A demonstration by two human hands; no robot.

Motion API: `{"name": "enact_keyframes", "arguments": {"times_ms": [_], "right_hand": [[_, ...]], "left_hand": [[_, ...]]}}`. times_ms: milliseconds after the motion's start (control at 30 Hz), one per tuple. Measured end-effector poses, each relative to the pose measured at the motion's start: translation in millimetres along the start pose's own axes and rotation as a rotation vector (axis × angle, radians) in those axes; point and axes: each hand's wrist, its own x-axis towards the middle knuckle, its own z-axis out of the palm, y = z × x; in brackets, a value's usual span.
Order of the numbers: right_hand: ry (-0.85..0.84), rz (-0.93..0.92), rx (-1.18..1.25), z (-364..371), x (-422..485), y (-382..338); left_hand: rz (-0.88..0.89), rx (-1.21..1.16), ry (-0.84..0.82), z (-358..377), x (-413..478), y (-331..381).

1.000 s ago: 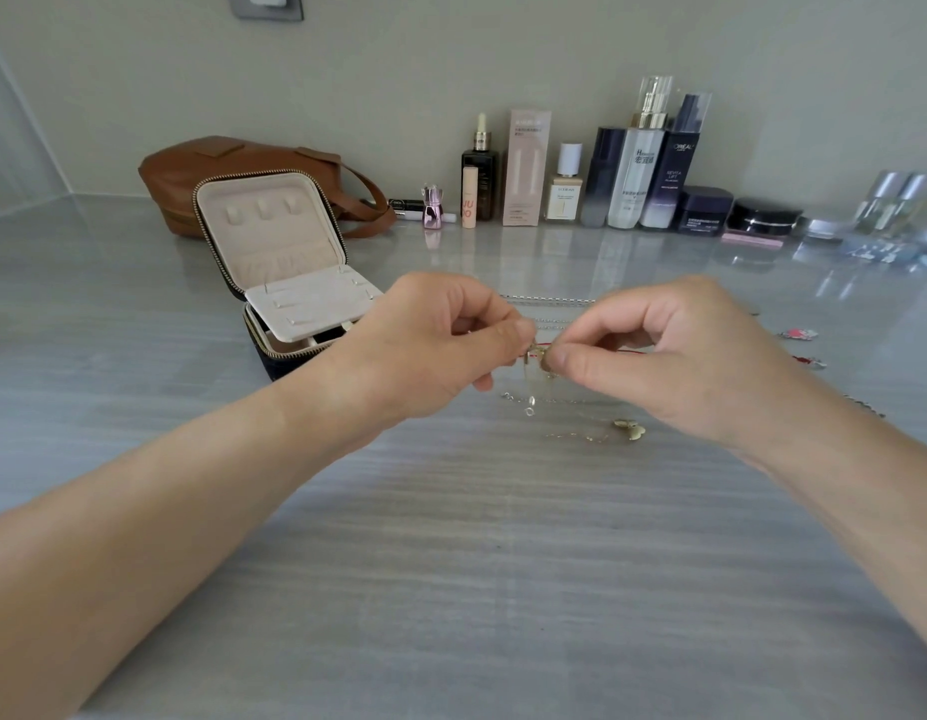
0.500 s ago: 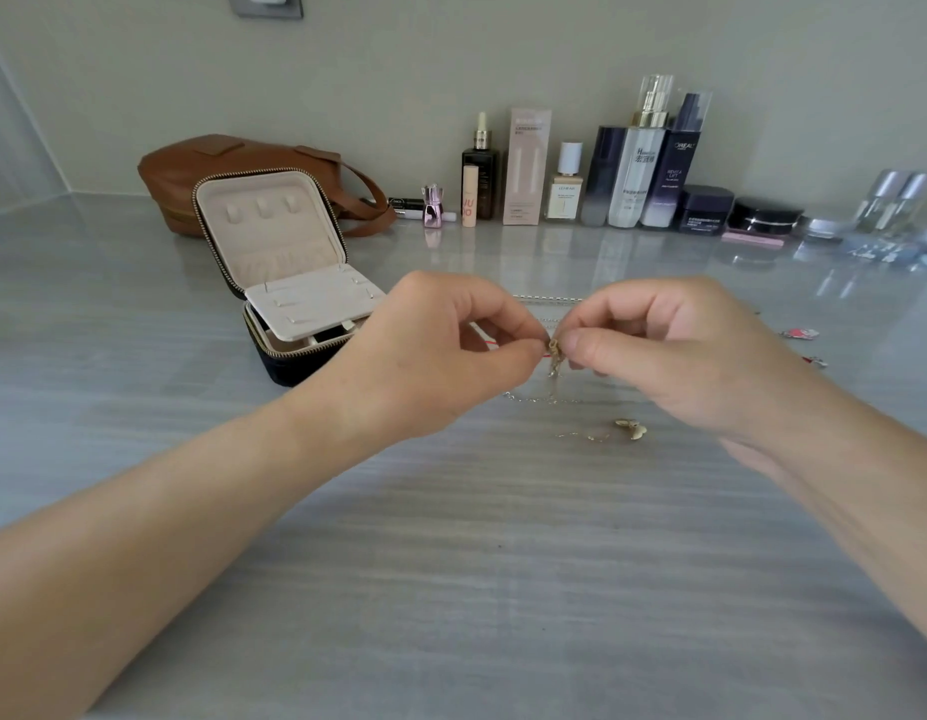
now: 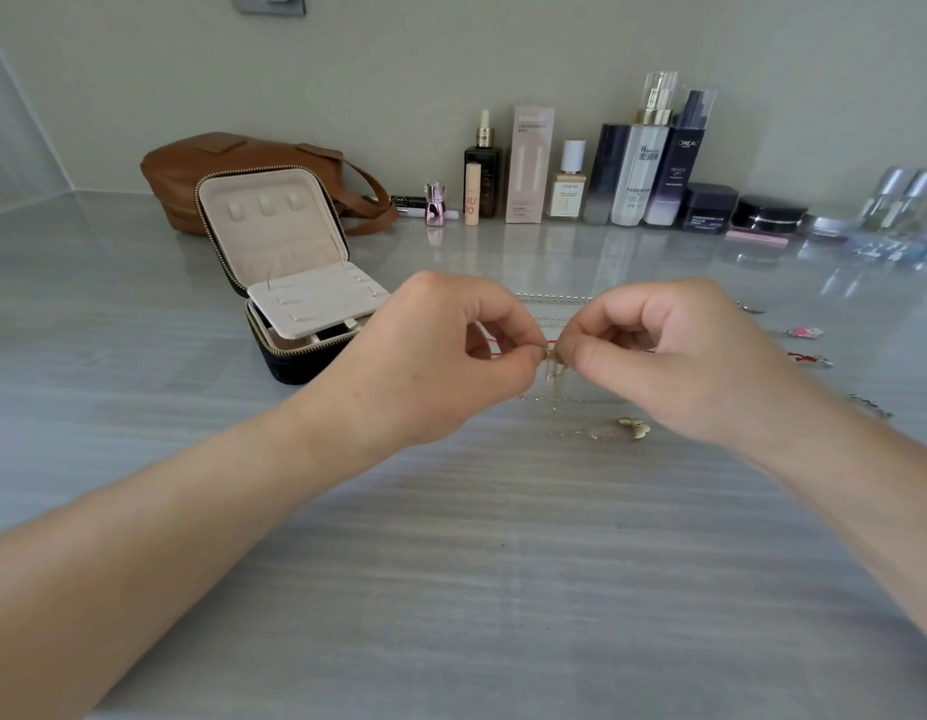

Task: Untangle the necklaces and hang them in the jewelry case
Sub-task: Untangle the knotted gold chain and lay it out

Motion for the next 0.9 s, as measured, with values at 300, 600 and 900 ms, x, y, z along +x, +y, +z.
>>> {"name": "enact_keyframes", "arguments": {"times_ms": [300, 600, 900], "right_hand": [[-0.034, 0.006, 0.031, -1.5, -1.5, -5.2], [0.001, -0.05, 0.041, -2.0, -1.4, -3.1], [0.038, -0.121, -0.143, 3.0, -3.8, -2.0]], "left_hand": [[0.011, -0.059, 0.012, -1.3, 1.0, 0.3], [0.033, -0.072, 0.016, 0.1, -0.6, 0.6], [0.041, -0.003, 0.052, 4.4, -1.3, -1.5]]}}
